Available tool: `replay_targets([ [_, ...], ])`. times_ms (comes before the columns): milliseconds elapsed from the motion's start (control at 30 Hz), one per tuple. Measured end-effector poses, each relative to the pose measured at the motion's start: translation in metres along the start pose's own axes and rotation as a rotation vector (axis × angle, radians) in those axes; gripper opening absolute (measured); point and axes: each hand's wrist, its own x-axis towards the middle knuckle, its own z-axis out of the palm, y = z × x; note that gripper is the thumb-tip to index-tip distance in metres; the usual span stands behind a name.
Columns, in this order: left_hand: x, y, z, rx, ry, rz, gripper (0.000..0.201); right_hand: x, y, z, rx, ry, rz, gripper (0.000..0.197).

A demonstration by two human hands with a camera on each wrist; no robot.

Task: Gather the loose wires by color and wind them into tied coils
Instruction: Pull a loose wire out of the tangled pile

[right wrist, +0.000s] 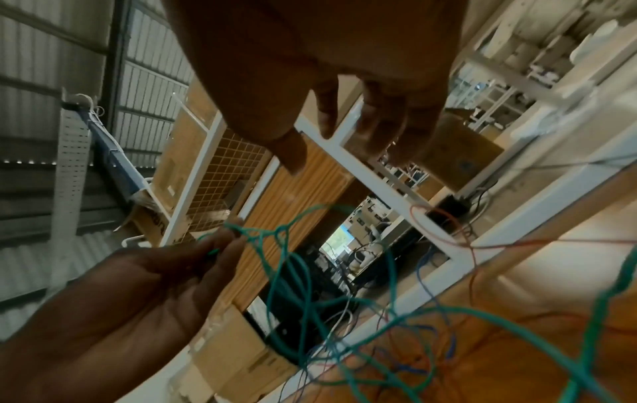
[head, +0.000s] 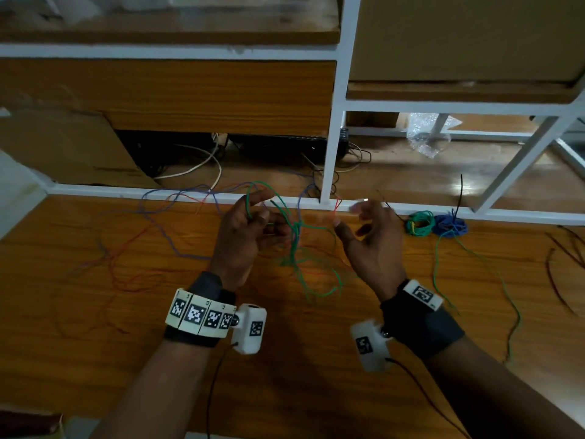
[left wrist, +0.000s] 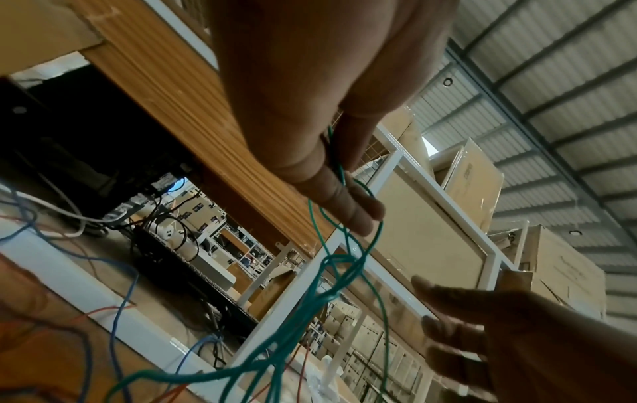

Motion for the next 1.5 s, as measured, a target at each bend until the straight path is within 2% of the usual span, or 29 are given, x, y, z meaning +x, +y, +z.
replay_targets([
  [33, -0.002, -0.001, 0.002, 0.004, -0.006, 0.009, 0.032, -0.003, -0.003, 0.008, 0.064, -0.027, 0.019, 0.024],
  [133, -0.007, -0.006, 0.005, 0.005, -0.063, 0.013, 0.033, -0.010, -0.012, 0.028, 0.248, -0.193, 0.122, 0.035],
  [300, -0.011, -0.009, 0.005, -0.018, -0.120, -0.015, 0.036, -0.004, -0.022, 0.039, 0.498, -0.172, 0.268, 0.019],
  [400, -0.013, -0.006, 0.001, 0.023, -0.105, -0.008, 0.034, 0.001, -0.014, 0.040, 0.431, -0.186, 0.265, 0.022],
  [467, -0.012, -0.002, -0.011, 0.077, 0.018, -0.013, 0.029, 0.003, -0.004, 0.032, 0.321, -0.167, 0.225, 0.026],
  [500, -0.010, 0.000, -0.022, 0.131, 0.122, -0.014, 0.026, 0.005, 0.003, 0.026, 0.255, -0.153, 0.202, 0.027],
  [600, -0.003, 0.001, -0.067, 0.388, 0.382, 0.032, 0.022, 0.012, 0.019, 0.006, 0.058, -0.112, 0.144, 0.022],
  [700, -0.004, 0.010, -0.107, 0.477, 0.456, 0.064, 0.016, 0.019, 0.032, -0.011, -0.040, -0.058, 0.127, 0.023],
  [767, -0.004, 0.017, -0.132, 0.467, 0.512, 0.004, 0.019, 0.021, 0.036, -0.017, 0.116, -0.022, 0.182, 0.028],
  [833, -0.004, 0.019, -0.152, 0.549, 0.559, -0.080, 0.026, 0.017, 0.035, -0.017, 0.344, -0.035, 0.268, 0.025],
  [900, -0.006, 0.016, -0.148, 0.738, 0.497, -0.099, 0.016, 0.012, 0.030, -0.014, 0.447, -0.108, 0.274, 0.017],
  [967, -0.010, 0.012, -0.124, 0.885, 0.354, -0.089, 0.014, 0.007, 0.021, -0.010, 0.457, -0.192, 0.217, 0.017],
  [1067, -0.012, 0.006, -0.082, 1.106, 0.170, 0.079, 0.035, 0.004, 0.010, -0.006, 0.478, -0.249, 0.174, 0.016],
  [1133, -0.011, 0.002, -0.055, 1.364, 0.179, 0.161, 0.046, 0.002, 0.006, -0.005, 0.501, -0.277, 0.176, 0.014],
  [1200, -0.019, 0.002, -0.022, 1.488, 0.320, 0.239, 0.046, 0.002, 0.002, -0.006, 0.560, -0.312, 0.207, 0.015],
  [1233, -0.023, 0.003, -0.006, 1.463, 0.374, 0.318, 0.044, 0.002, 0.000, -0.007, 0.606, -0.327, 0.228, 0.017],
  [1267, -0.026, 0.002, 0.006, 1.408, 0.372, 0.396, 0.039, 0.002, -0.003, -0.008, 0.654, -0.335, 0.250, 0.019],
  [1300, -0.026, 0.000, 0.015, 1.285, 0.303, 0.430, 0.032, 0.002, -0.007, -0.010, 0.701, -0.339, 0.272, 0.019],
  [1333, -0.025, -0.005, 0.023, 1.120, 0.191, 0.406, 0.028, 0.002, -0.010, -0.012, 0.736, -0.342, 0.292, 0.019],
  [1367, -0.022, -0.010, 0.026, 0.966, 0.076, 0.306, 0.028, 0.002, -0.012, -0.013, 0.768, -0.345, 0.311, 0.018],
  [1433, -0.020, -0.020, 0.034, 0.797, -0.086, 0.072, 0.041, 0.002, -0.014, -0.014, 0.814, -0.351, 0.342, 0.014],
  [1500, -0.021, -0.027, 0.041, 0.591, -0.167, -0.037, 0.058, 0.003, -0.016, -0.014, 0.854, -0.348, 0.365, 0.011],
])
